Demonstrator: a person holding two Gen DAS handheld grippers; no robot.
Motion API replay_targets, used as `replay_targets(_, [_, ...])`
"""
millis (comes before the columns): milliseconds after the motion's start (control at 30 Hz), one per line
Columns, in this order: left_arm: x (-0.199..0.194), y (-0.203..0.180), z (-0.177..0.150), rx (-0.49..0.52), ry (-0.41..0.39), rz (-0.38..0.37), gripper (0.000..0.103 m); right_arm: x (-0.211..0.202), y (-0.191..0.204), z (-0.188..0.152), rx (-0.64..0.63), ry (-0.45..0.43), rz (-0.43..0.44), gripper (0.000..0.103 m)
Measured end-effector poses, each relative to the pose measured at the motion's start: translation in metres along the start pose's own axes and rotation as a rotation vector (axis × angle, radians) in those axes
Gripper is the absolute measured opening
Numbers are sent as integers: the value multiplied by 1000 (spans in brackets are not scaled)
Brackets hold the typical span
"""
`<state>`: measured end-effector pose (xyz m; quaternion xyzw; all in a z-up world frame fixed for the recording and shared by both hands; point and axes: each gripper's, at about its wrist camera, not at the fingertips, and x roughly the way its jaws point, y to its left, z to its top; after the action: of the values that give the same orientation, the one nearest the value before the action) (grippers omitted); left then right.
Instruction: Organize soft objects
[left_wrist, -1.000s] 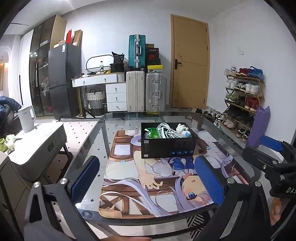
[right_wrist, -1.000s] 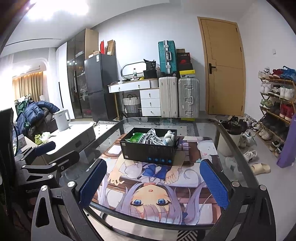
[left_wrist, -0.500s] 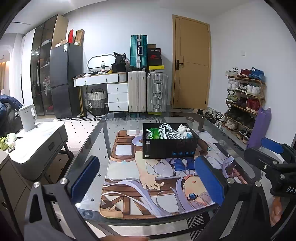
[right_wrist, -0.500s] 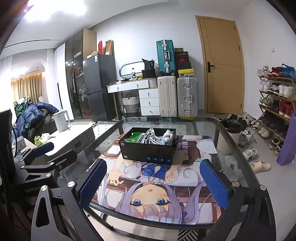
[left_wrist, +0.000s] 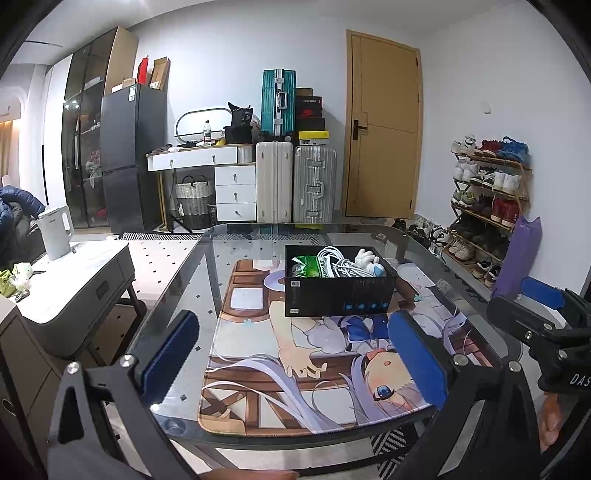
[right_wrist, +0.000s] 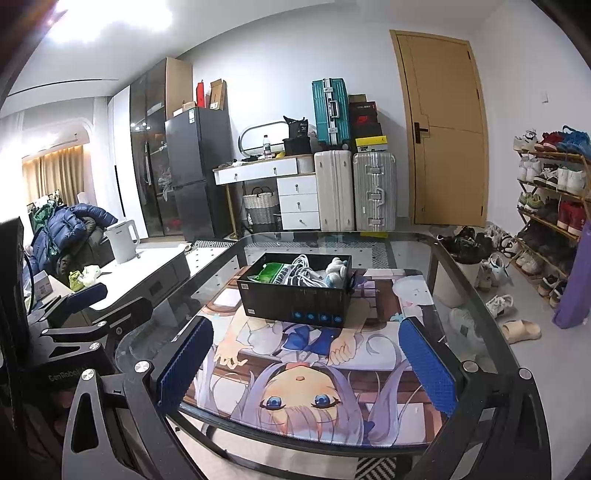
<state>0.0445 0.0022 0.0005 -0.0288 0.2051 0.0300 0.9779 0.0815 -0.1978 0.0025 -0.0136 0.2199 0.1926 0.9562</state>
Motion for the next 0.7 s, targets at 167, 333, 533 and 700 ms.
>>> replay_targets(167, [0,-1,1,0,2,-2,103,-1,0,-1,-5,3,5,102])
replay_targets(333, [0,0,1,0,2,-3,103,-1,1,-1,-4,4,5,102])
replay_targets(533, [0,-2,1,-1,0,-1,103,-1,2,-1,-4,4,4,102])
replay_targets(700, [1,-4,1,-7,2,-4,103,-2,2,-1,-8,5,7,102])
